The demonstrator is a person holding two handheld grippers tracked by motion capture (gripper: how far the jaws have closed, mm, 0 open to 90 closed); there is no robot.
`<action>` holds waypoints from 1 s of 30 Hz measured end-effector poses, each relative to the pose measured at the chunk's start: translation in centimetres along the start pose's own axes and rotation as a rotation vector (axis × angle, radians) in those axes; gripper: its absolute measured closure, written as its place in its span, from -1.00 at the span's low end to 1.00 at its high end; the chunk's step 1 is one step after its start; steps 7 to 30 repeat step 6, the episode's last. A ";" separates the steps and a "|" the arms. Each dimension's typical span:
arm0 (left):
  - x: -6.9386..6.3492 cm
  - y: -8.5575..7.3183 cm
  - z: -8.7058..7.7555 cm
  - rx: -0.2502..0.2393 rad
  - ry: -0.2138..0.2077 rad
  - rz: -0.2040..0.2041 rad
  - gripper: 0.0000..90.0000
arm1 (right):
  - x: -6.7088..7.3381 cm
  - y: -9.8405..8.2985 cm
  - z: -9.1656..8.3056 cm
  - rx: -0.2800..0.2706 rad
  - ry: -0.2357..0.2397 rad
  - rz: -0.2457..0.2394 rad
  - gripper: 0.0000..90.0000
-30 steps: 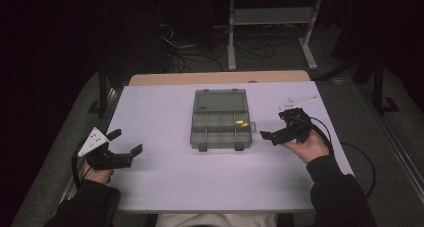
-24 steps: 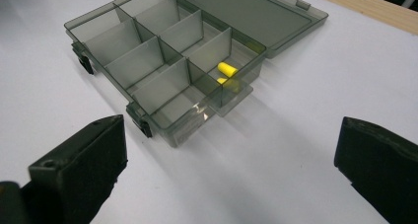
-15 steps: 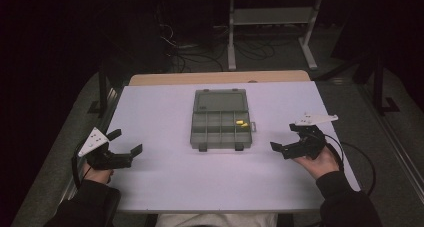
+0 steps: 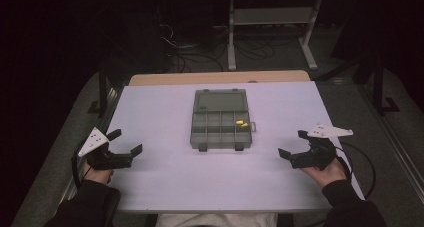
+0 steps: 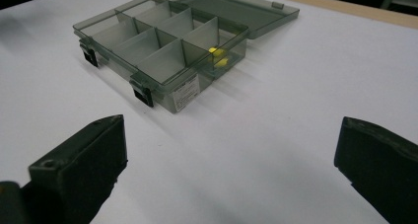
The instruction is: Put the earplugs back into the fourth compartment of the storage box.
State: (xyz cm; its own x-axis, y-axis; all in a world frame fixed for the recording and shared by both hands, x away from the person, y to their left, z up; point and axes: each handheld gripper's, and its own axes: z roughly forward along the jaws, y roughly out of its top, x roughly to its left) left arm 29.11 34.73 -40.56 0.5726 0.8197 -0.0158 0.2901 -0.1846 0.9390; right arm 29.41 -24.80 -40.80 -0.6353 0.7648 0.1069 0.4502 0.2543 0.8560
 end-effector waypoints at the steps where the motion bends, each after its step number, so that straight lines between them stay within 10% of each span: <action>1: 0.0 0.0 0.0 0.001 0.000 0.000 -1.00 | 0.0 -0.2 -0.2 -0.013 -0.004 -0.002 -1.00; 30: 0.0 0.0 0.0 0.003 -0.004 0.003 -1.00 | -0.1 -0.5 -0.3 -0.023 -0.008 -0.001 -1.00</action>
